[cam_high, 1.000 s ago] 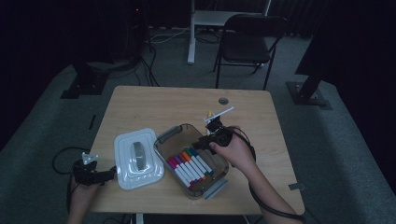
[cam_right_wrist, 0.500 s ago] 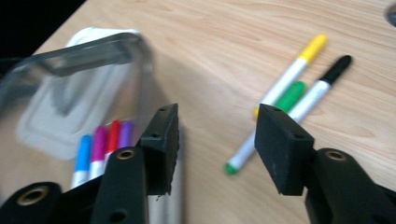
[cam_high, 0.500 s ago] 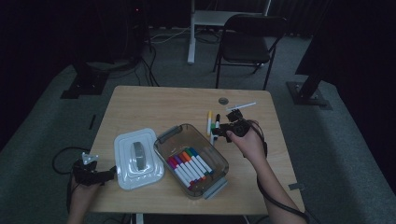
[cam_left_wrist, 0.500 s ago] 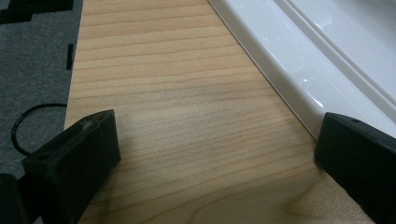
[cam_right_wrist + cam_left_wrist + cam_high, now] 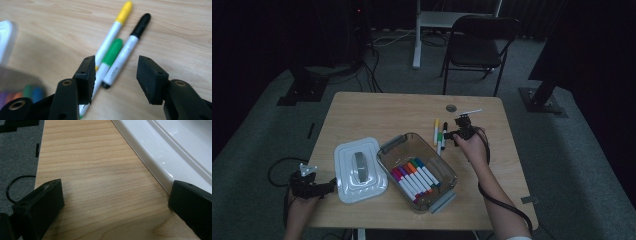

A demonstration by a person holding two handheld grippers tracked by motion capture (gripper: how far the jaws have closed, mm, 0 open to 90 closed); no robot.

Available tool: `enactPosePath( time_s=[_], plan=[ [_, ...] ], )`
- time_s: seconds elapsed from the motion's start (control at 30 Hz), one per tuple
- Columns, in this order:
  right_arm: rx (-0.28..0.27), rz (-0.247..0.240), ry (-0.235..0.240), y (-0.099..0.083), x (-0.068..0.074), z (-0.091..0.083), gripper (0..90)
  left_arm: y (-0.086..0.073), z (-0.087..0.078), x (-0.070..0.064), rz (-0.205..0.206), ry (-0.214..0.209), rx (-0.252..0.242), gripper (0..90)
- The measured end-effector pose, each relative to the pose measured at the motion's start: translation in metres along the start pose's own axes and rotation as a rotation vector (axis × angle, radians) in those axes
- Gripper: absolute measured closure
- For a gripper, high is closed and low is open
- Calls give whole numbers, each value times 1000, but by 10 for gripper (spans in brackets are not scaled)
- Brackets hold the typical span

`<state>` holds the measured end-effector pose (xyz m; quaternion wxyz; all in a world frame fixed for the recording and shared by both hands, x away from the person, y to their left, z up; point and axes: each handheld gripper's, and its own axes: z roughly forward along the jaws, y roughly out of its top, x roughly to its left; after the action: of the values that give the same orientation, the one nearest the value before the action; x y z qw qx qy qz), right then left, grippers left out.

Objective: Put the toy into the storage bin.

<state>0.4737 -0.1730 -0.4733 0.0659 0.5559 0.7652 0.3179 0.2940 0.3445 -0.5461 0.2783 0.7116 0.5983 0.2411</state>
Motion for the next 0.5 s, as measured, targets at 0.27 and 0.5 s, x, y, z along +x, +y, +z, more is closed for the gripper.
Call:
enactPosePath(
  time_s=[0.27, 0.5],
  plan=[
    [9, 58, -63, 9, -10, 29, 530, 0, 0, 0, 0, 0, 0, 5],
    [42, 68, -78, 11, -13, 43, 535, 0, 0, 0, 0, 0, 0, 5]
  ],
)
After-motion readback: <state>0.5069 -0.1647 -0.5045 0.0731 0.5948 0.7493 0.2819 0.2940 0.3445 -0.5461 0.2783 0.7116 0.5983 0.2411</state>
